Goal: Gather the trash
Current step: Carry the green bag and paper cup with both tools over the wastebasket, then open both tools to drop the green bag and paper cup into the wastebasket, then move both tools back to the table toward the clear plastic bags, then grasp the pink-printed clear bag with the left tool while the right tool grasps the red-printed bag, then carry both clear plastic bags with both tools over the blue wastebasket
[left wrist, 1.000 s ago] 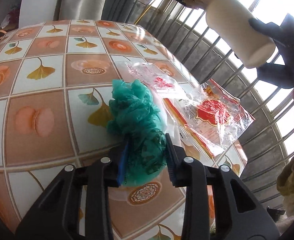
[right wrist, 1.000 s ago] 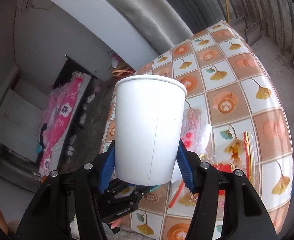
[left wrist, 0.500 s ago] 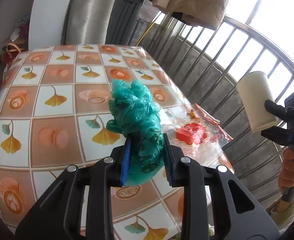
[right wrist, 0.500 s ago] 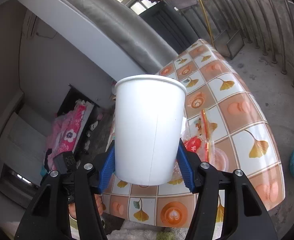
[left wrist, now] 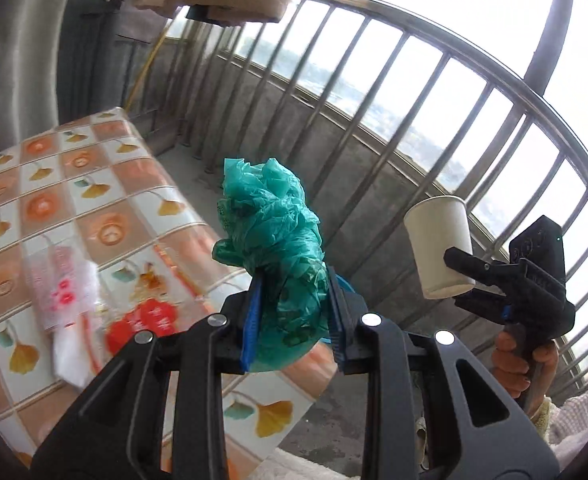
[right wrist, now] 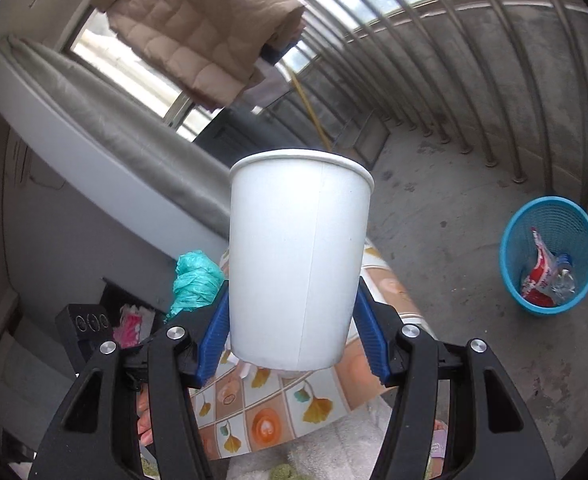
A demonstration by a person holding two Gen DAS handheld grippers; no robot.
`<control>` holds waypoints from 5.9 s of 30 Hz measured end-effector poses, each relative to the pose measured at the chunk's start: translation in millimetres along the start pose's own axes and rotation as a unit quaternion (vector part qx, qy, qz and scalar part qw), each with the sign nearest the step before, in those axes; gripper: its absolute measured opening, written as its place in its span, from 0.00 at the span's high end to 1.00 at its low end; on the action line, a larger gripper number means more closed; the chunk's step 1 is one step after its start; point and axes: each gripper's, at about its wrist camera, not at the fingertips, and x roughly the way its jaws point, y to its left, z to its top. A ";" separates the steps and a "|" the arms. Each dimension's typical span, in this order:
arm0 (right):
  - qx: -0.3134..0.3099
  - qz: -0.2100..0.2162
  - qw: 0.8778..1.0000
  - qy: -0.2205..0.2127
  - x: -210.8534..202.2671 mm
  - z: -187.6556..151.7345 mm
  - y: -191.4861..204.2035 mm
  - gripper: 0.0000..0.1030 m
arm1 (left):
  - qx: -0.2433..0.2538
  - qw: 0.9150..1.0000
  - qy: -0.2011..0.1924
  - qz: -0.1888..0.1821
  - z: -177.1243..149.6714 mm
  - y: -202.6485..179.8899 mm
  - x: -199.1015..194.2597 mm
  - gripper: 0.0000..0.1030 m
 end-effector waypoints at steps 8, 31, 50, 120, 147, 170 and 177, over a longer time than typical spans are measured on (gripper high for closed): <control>0.126 -0.051 0.990 -0.026 -23.7 -3.8 -106.5 0.44 | 0.046 0.991 0.111 -0.051 3.5 -73.2 122.2 0.74; 0.353 -0.174 0.919 0.001 79.8 46.0 -391.5 0.20 | 0.080 0.966 0.239 0.060 9.2 -119.1 369.7 0.38; 0.231 -0.135 0.961 -0.063 22.9 42.7 -288.9 0.18 | 0.088 0.983 0.159 0.007 15.2 -108.4 192.2 0.26; -0.042 -0.005 0.973 0.226 216.0 -47.3 69.0 0.18 | -0.244 0.952 -0.103 0.155 -39.6 208.3 -47.0 1.00; -0.107 -0.017 0.973 0.205 201.0 -51.2 88.5 0.93 | -0.161 0.951 -0.133 0.228 -30.5 172.6 -63.9 1.00; -0.077 0.014 0.986 0.149 163.1 -19.1 82.1 0.94 | -0.116 0.948 -0.148 0.255 -19.3 146.4 -69.5 1.00; -0.074 0.016 0.988 0.138 156.4 -14.0 79.9 0.94 | -0.103 0.947 -0.152 0.264 -17.6 137.0 -72.3 1.00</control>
